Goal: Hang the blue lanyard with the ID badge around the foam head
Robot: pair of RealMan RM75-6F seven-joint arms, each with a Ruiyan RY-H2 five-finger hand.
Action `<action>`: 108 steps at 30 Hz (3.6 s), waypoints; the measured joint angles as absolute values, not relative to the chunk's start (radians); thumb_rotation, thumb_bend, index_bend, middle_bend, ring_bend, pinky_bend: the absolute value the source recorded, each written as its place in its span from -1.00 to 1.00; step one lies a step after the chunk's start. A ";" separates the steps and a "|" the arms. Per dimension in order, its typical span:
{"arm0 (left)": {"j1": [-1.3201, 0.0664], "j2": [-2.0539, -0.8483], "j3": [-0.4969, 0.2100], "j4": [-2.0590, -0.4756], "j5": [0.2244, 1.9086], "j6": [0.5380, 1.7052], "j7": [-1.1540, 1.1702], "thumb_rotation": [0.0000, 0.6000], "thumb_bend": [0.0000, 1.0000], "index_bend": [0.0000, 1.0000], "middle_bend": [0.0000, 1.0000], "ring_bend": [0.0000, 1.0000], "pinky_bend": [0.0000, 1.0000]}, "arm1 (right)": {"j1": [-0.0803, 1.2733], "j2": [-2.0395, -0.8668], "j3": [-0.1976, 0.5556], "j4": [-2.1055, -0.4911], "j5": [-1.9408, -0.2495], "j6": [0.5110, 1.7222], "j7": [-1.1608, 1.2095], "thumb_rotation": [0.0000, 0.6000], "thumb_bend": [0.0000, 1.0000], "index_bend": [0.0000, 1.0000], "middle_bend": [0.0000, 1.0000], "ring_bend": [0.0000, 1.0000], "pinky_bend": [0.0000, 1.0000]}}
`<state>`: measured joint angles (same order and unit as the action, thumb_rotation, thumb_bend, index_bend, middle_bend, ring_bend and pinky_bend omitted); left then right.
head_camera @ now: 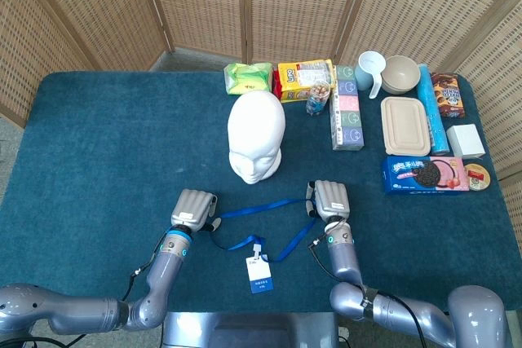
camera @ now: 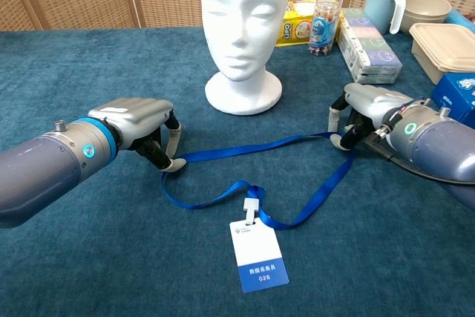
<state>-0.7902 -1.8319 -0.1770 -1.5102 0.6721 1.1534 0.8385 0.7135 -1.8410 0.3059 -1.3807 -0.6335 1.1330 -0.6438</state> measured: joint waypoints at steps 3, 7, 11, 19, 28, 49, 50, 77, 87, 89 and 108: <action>-0.791 -1.831 -0.178 -1.506 0.668 1.152 0.838 0.53 -0.34 0.24 1.00 1.00 1.00 | 0.714 -1.842 0.306 -1.379 -0.632 1.132 -0.643 1.00 0.01 0.17 1.00 1.00 1.00; -0.793 -1.831 -0.179 -1.503 0.664 1.151 0.839 0.52 -0.34 0.31 1.00 1.00 1.00 | 0.715 -1.844 0.306 -1.375 -0.631 1.131 -0.641 1.00 0.01 0.17 1.00 1.00 1.00; -0.794 -1.832 -0.177 -1.500 0.660 1.150 0.841 0.53 -0.34 0.33 1.00 1.00 1.00 | 0.716 -1.845 0.308 -1.374 -0.630 1.130 -0.638 1.00 0.01 0.17 1.00 1.00 1.00; -0.797 -1.832 -0.174 -1.497 0.652 1.150 0.850 0.52 -0.33 0.33 1.00 1.00 1.00 | 0.715 -1.845 0.308 -1.372 -0.630 1.130 -0.635 1.00 0.01 0.17 1.00 1.00 1.00; -0.802 -1.834 -0.179 -1.492 0.643 1.156 0.859 0.52 -0.38 0.35 1.00 1.00 1.00 | 0.716 -1.846 0.310 -1.369 -0.629 1.131 -0.633 1.00 0.02 0.17 1.00 1.00 1.00; -0.804 -1.824 -0.186 -1.515 0.655 1.174 0.855 0.52 -0.38 0.41 1.00 1.00 1.00 | 0.712 -1.838 0.315 -1.378 -0.628 1.138 -0.626 1.00 0.03 0.17 1.00 1.00 1.00; -0.804 -1.823 -0.185 -1.515 0.656 1.176 0.855 0.53 -0.38 0.41 1.00 1.00 1.00 | 0.712 -1.837 0.315 -1.379 -0.627 1.137 -0.626 1.00 0.03 0.17 1.00 1.00 1.00; -0.798 -1.809 -0.195 -1.521 0.666 1.171 0.822 0.51 -0.66 0.28 0.79 1.00 1.00 | 0.708 -1.832 0.311 -1.384 -0.625 1.141 -0.624 1.00 0.04 0.17 1.00 1.00 1.00; -0.790 -1.784 -0.206 -1.557 0.682 1.171 0.789 0.43 -0.87 -0.22 0.35 0.49 1.00 | 0.709 -1.831 0.311 -1.389 -0.623 1.142 -0.627 1.00 0.05 0.17 1.00 1.00 1.00; -0.789 -1.779 -0.205 -1.560 0.690 1.175 0.789 0.42 -0.91 -0.24 0.32 0.48 1.00 | 0.709 -1.831 0.311 -1.389 -0.623 1.142 -0.627 1.00 0.05 0.17 1.00 1.00 1.00; -0.810 -1.774 -0.199 -1.571 0.650 1.208 0.878 0.61 -0.46 -0.37 0.56 1.00 1.00 | 0.706 -1.822 0.312 -1.394 -0.621 1.138 -0.620 1.00 0.06 0.17 1.00 1.00 1.00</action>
